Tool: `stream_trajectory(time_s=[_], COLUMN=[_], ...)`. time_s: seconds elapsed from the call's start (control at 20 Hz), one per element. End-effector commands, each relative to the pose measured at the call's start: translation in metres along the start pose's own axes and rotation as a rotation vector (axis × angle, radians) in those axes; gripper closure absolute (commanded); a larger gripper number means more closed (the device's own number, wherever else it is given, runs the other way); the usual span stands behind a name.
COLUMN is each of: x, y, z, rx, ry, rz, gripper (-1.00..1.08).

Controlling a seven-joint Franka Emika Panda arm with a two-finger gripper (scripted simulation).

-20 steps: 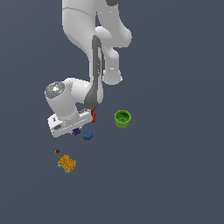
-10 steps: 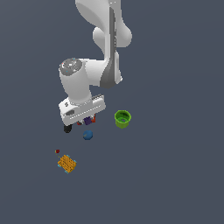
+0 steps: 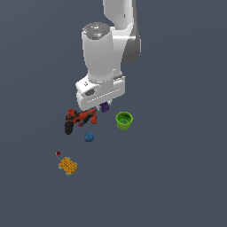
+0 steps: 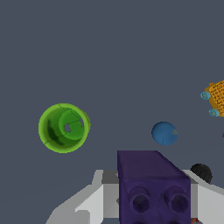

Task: Pick up a designated object from a clutter of objects.

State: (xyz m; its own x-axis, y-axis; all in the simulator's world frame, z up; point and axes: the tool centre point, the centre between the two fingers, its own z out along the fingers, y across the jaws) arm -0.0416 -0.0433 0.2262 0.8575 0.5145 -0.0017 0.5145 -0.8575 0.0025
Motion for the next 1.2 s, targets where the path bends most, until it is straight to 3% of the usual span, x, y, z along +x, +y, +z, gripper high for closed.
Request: stream_trajectory(time_s=[0.0, 0.65, 1.15], x=[0.006, 0.036, 0.048], y=[-0.022, -0.114, -0.140], z=[-0.023, -0.125, -0.155], rx=[-0.001, 0.000, 0.002], ry=[-0.001, 0.000, 0.001], rz=[0.000, 0.000, 0.000], gripper=[1.08, 1.08, 1.08])
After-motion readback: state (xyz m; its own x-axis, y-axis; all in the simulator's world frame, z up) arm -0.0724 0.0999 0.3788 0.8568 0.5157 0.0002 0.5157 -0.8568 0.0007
